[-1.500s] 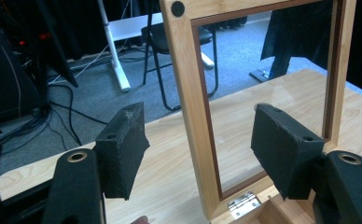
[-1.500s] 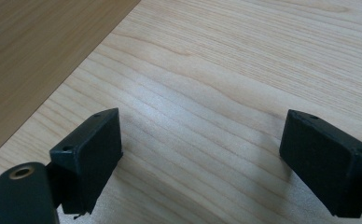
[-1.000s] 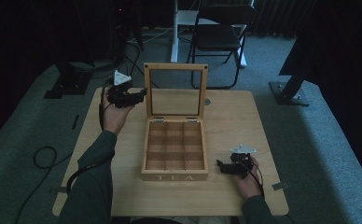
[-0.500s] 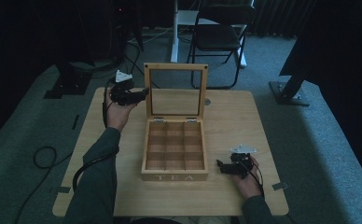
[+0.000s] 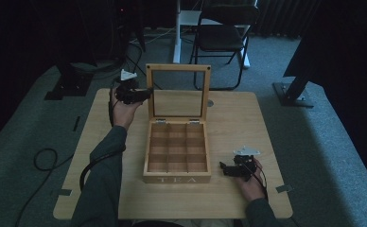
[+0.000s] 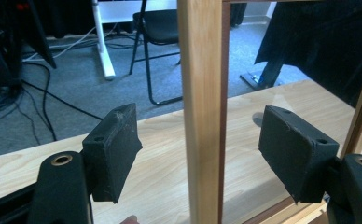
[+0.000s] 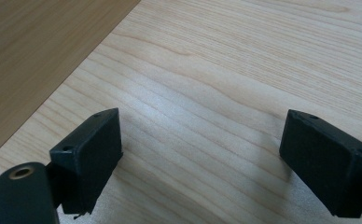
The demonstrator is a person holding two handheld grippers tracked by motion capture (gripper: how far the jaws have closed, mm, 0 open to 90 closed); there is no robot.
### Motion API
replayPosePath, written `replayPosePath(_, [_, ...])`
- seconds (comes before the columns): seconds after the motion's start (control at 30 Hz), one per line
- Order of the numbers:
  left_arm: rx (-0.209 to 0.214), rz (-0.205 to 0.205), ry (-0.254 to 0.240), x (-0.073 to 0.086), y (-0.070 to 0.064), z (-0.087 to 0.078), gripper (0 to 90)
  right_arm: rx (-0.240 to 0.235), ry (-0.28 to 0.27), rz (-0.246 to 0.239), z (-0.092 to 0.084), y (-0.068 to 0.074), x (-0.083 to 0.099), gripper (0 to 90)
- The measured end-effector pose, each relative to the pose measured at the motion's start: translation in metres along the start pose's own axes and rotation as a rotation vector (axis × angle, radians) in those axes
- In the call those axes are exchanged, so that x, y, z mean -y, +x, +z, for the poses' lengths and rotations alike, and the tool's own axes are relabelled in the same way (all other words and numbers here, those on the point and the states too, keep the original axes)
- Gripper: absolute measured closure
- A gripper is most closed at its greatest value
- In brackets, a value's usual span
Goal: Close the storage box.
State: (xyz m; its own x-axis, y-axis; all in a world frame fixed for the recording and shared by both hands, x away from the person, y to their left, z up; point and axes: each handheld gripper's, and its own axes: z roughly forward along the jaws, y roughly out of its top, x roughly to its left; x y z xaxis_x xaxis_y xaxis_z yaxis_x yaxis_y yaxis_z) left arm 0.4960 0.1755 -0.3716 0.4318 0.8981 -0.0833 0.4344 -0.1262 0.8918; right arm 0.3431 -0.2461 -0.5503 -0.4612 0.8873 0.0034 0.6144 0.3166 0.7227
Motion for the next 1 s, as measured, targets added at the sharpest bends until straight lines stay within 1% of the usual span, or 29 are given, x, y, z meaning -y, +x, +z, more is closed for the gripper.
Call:
replayPosePath(0.07, [0.006,0.006,0.005,0.001,-0.002,0.003,28.8,0.000,0.000,0.000,0.000,0.000,0.000,12.5])
replayPosePath(0.1, [0.015,0.003,0.006,0.001,-0.003,0.006,28.8,0.000,0.000,0.000,0.000,0.000,0.000,12.5])
replayPosePath(0.2, [0.022,-0.003,0.009,0.001,-0.004,0.009,28.7,-0.001,0.000,0.001,0.000,0.000,0.000,12.5])
replayPosePath(0.27, [0.024,-0.027,0.000,0.001,-0.003,0.011,28.9,0.000,0.000,0.001,0.000,0.000,0.000,12.4])
replayPosePath(0.3, [0.024,-0.027,0.000,0.001,-0.003,0.011,29.6,-0.001,0.000,0.001,0.000,0.000,0.000,12.5])
replayPosePath(0.37, [0.010,-0.057,-0.003,0.001,-0.001,0.013,32.7,0.000,-0.001,0.001,0.000,0.000,0.000,12.4])
replayPosePath(0.43, [0.006,-0.062,-0.002,0.001,-0.001,0.014,34.4,0.000,-0.001,0.001,0.000,0.000,0.000,12.5])
replayPosePath(0.47, [0.001,-0.059,0.004,0.001,0.000,0.014,35.2,-0.001,-0.001,0.001,0.000,0.000,0.000,12.5])
replayPosePath(0.5, [-0.008,-0.058,0.014,0.001,-0.001,0.016,38.7,0.000,0.000,0.001,0.000,0.000,0.000,12.5])
replayPosePath(0.57, [-0.013,-0.056,0.020,0.000,-0.002,0.018,42.9,-0.001,-0.001,0.001,0.000,0.000,0.000,12.5])
replayPosePath(0.63, [-0.015,-0.059,0.017,-0.002,-0.003,0.019,45.2,-0.001,-0.001,0.001,0.000,0.000,0.000,12.5])
replayPosePath(0.77, [-0.008,-0.058,0.005,-0.004,-0.004,0.021,45.1,-0.001,-0.001,0.001,0.000,0.000,0.000,12.4])
replayPosePath(0.87, [-0.002,-0.053,0.009,-0.006,-0.006,0.025,44.0,-0.001,0.000,0.001,0.000,0.000,0.000,12.5])
replayPosePath(1.0, [-0.004,-0.044,0.013,-0.010,-0.009,0.029,44.3,0.000,-0.001,0.001,0.000,0.000,0.000,12.5])
